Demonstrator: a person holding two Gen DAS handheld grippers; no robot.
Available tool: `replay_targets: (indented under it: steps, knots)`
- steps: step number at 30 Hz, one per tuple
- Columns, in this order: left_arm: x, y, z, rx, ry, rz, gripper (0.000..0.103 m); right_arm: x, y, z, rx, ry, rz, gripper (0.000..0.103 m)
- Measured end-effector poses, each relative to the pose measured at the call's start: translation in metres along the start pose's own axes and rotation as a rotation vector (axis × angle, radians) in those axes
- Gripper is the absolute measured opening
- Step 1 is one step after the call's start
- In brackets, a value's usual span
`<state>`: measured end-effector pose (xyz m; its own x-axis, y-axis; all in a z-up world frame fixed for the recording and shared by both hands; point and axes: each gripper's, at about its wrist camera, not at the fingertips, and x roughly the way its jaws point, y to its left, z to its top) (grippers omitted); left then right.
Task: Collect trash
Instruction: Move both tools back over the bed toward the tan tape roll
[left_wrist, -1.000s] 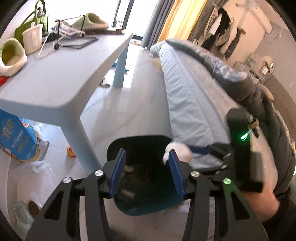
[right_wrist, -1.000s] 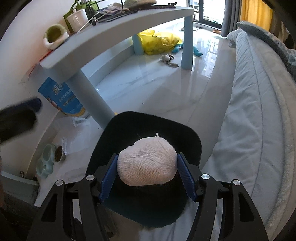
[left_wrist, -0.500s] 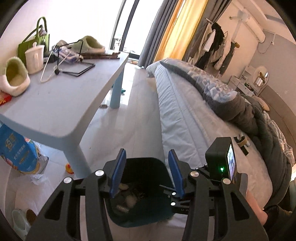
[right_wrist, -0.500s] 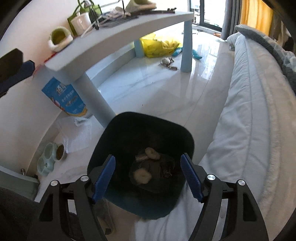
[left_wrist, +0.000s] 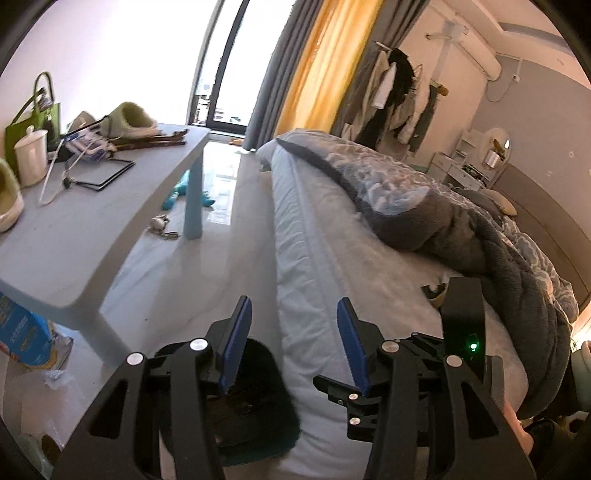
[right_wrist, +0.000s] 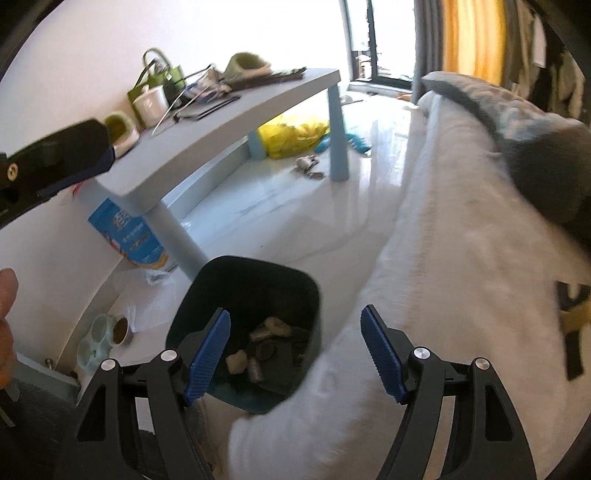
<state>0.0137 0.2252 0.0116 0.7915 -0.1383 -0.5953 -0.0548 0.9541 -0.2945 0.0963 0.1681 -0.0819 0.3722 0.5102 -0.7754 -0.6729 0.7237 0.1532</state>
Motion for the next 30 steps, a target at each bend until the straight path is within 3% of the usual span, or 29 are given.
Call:
replay_targets:
  steps: [16, 30]
  knots:
    - [0.045, -0.093, 0.006, 0.073, 0.01, -0.102, 0.063, -0.056, -0.096, -0.023, 0.059, -0.072, -0.143, 0.074]
    - [0.101, -0.141, 0.002, 0.151, 0.075, -0.127, 0.065, -0.068, -0.176, -0.034, 0.126, -0.06, -0.201, 0.055]
